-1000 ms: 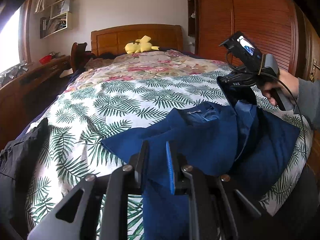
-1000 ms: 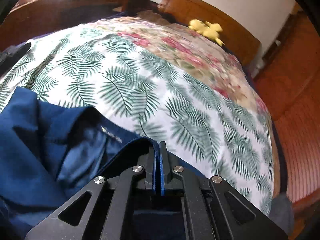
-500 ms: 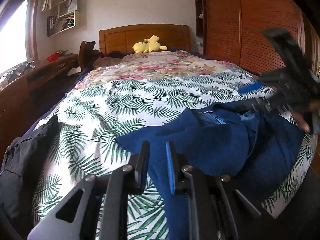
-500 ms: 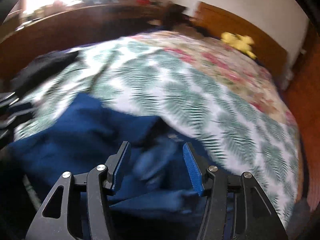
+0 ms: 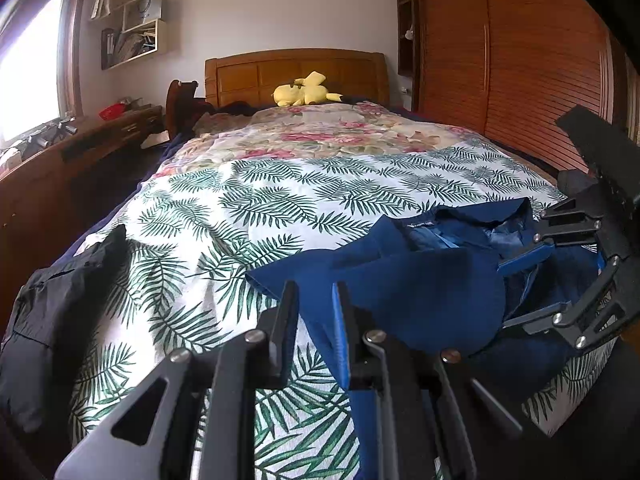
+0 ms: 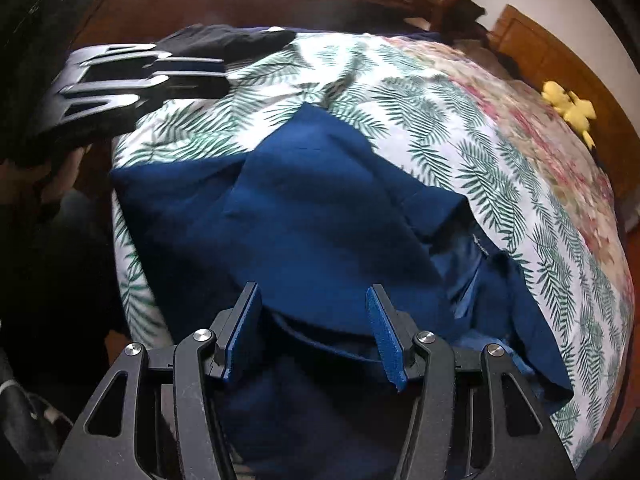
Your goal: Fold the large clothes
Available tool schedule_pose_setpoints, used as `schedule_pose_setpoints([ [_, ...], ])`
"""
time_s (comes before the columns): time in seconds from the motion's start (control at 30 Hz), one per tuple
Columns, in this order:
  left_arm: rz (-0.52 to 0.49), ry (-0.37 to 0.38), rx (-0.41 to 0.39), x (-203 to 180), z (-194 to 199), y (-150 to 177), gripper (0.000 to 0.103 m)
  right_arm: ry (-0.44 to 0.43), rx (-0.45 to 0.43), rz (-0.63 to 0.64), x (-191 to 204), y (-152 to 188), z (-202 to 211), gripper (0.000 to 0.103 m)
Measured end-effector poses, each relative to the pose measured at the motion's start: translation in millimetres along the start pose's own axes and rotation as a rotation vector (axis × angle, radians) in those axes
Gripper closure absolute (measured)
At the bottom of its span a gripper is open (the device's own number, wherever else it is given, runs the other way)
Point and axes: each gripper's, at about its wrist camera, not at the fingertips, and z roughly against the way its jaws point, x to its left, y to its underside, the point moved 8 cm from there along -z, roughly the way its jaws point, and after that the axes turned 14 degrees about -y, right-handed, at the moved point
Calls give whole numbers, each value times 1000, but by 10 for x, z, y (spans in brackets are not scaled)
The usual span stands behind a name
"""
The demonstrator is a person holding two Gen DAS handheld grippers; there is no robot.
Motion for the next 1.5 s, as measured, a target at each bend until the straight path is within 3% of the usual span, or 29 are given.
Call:
schedule_pose_setpoints([
  [0.27, -1, 5, 0, -32, -4, -6, 89, 1, 26, 9, 28, 118, 118, 47],
  [0.5, -15, 15, -2, -124, -9, -21, 89, 77, 81, 18, -231, 70, -148, 49],
  [0.53, -16, 15, -2, -125, -6, -18, 89, 71, 80, 20, -270, 39, -179, 62],
  [0.57, -17, 16, 0, -128, -5, -14, 89, 70, 78, 27, -310, -1, -204, 91],
  [0.6, -17, 19, 0, -130, -5, -13, 89, 97, 72, 31, -383, -55, -209, 99],
  [0.7, -10, 23, -1, -104, -7, -17, 89, 124, 24, 17, -619, -255, -155, 101],
  [0.9, 0, 30, -7, -107, -15, -46, 89, 288, -60, -47, -1333, -676, -25, 101],
  [0.97, -4, 32, -9, -126, -14, -47, 89, 354, -88, -110, -1619, -751, 23, 101],
  [1.03, -9, 34, -8, -147, -15, -43, 89, 367, -134, -181, -1864, -793, 95, 101],
  [1.07, -11, 34, -9, -152, -14, -40, 89, 364, -144, -199, -1918, -802, 122, 100],
  [1.1, -12, 35, -9, -165, -15, -44, 89, 377, -155, -227, -2002, -788, 181, 91],
  [1.13, -13, 36, -8, -177, -17, -50, 89, 389, -175, -262, -2082, -755, 266, 84],
  [1.17, -15, 38, -10, -192, -20, -59, 89, 384, -194, -282, -2123, -728, 336, 66],
  [1.2, -15, 40, -11, -206, -19, -66, 89, 372, -215, -300, -2151, -690, 423, 57],
  [1.37, -19, 70, -18, -359, 5, -144, 89, 353, -248, -347, -2251, -257, 841, 56],
  [1.5, -35, 118, -23, -590, 16, -237, 89, 412, -197, -412, -2443, 437, 1039, 56],
])
